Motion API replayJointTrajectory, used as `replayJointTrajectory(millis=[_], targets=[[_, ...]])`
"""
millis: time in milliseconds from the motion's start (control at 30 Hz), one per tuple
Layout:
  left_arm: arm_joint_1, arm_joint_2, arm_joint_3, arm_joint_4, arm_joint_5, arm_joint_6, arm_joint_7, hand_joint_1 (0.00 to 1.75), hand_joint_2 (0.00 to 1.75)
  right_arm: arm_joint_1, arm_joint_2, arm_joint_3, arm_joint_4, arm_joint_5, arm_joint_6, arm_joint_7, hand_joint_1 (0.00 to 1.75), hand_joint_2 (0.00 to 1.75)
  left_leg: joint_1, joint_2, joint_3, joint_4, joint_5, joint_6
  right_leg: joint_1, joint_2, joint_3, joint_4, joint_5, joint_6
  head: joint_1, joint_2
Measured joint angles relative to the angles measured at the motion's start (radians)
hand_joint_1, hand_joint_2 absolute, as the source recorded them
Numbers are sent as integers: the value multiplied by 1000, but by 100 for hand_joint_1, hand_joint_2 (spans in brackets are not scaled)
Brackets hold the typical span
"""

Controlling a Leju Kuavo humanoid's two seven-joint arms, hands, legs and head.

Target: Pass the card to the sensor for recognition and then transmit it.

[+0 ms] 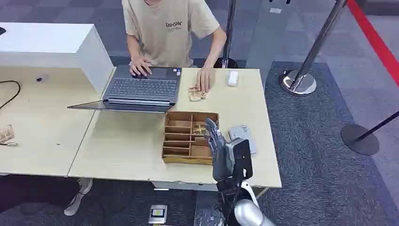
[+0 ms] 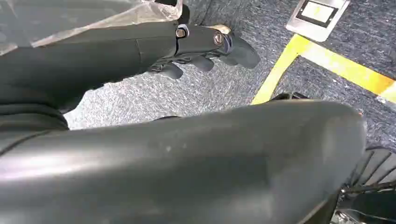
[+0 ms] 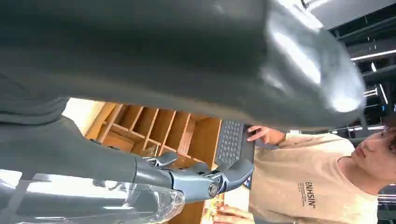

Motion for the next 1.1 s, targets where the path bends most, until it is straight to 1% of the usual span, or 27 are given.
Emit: replayJointTrajectory(millis=[833, 1000, 1100], targets=[[-5, 0, 0, 0, -4, 0, 0, 0, 0, -4, 0, 0, 8, 3, 2, -1, 0, 0, 0, 0, 0, 0, 0, 0, 0, 0, 0, 0, 0, 0, 0, 0], [-11, 0, 0, 0, -17, -16, -2, 0, 0, -18, 6, -6, 8, 58, 12, 1, 0, 0, 0, 0, 0, 0, 0, 0, 0, 0, 0, 0, 0, 0, 0, 0], [-13, 0, 0, 0, -24, -20, -3, 0, 0, -42, 6, -17, 3, 107, 29, 30, 0, 0, 0, 0, 0, 0, 0, 0, 0, 0, 0, 0, 0, 0, 0, 0]])
